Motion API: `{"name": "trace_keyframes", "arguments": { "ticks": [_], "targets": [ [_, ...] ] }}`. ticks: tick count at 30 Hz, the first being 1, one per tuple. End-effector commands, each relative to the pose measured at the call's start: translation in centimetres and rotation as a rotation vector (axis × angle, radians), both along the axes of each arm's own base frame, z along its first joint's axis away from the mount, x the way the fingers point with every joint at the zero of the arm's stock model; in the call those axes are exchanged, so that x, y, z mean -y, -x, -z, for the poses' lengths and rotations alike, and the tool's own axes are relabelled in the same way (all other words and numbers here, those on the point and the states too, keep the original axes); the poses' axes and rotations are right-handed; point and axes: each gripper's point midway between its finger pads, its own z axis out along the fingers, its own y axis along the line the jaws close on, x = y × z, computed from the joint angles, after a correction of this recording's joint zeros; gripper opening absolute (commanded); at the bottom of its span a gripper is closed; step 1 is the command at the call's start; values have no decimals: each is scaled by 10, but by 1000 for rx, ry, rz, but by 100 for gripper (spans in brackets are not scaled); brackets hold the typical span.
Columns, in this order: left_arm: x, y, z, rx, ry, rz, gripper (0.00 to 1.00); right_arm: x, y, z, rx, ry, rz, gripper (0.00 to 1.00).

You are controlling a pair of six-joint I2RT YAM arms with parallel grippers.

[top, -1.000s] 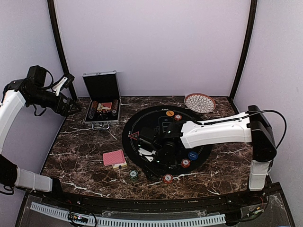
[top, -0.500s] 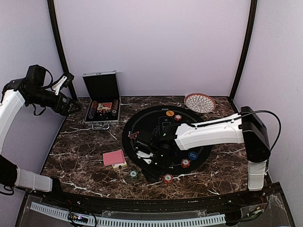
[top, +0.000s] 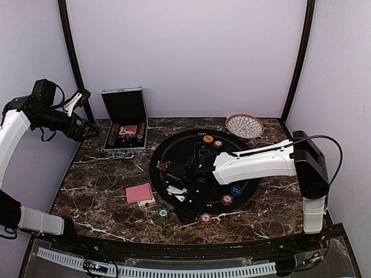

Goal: Distribute texas hold em gaming equipment

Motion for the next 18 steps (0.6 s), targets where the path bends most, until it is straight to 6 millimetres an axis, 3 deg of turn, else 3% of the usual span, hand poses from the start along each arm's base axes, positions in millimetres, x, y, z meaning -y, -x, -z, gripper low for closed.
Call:
{"name": "trace_keyframes", "arguments": {
  "ticks": [1, 11, 18],
  "targets": [
    [3, 8, -12, 20, 6, 20, 99, -14, -1, -5, 6, -35, -11, 59],
    [3, 8, -12, 21, 3, 19, 99, -15, -2, -7, 9, -43, -5, 46],
    [2, 9, -11, 21, 1, 18, 99, -13, -2, -4, 8, -34, -6, 43]
  ]
}}
